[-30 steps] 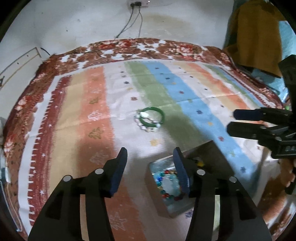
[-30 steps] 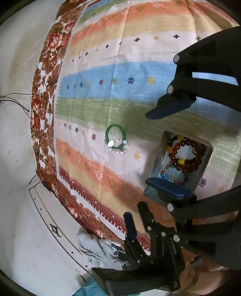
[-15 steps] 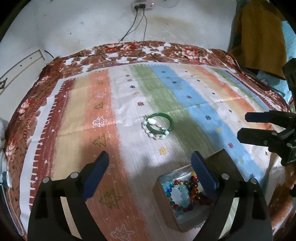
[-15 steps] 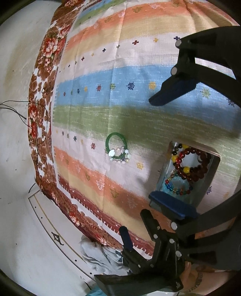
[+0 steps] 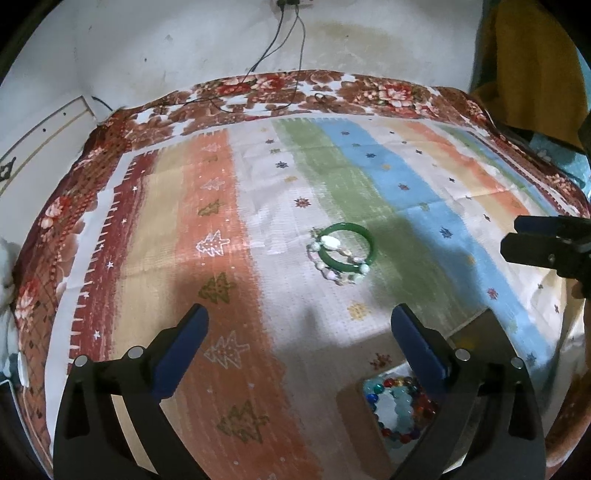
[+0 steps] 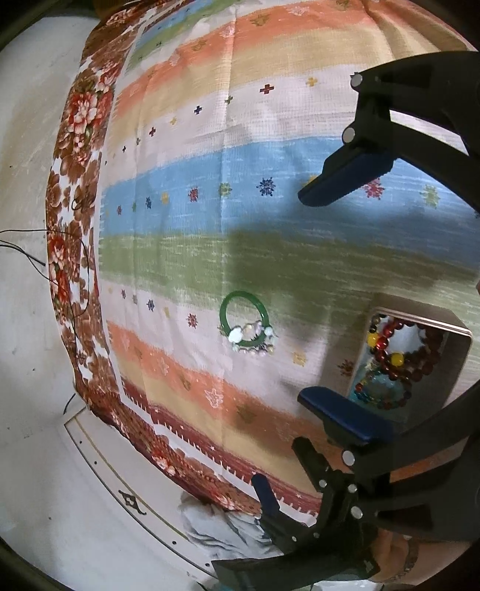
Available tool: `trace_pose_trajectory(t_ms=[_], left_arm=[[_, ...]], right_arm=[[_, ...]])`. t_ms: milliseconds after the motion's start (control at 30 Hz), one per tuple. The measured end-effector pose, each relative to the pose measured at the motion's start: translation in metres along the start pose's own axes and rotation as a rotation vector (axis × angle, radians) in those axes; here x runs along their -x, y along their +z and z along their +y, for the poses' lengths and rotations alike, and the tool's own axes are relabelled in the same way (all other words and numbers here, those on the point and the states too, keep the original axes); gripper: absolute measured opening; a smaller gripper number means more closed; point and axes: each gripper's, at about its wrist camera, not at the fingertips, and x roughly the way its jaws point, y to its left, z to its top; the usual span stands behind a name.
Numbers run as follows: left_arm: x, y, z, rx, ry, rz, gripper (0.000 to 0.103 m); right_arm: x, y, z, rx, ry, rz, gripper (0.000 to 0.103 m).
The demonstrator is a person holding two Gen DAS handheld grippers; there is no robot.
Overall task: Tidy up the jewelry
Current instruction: 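Move both tools from the tin toward the green jade bangle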
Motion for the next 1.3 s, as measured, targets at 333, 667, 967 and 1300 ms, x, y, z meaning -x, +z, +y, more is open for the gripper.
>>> trace_pose_trajectory(t_ms=[333, 667, 967, 1300], left_arm=[[-0.027, 0.01, 0.014, 0.025, 0.011, 0.039, 0.097], [-0.06, 0.023, 0.014, -0.015, 0.005, 0.071, 0.097], [-0.087, 0.031, 0.016, -0.03, -0.005, 0.108, 0.097], [-0.117, 0.035, 0.017, -0.035, -0.022, 0.154, 0.097]], right_arm=[[-0.03, 0.015, 0.002, 0.022, -0.024, 0.023, 0.097], [-0.059, 0.028, -0.005, 0.019, -0.021, 0.058, 0.097], [-0.086, 0.041, -0.011, 0.008, -0.018, 0.094, 0.097], [-0.119, 0.053, -0.018, 0.004, -0.02, 0.139, 0.097]])
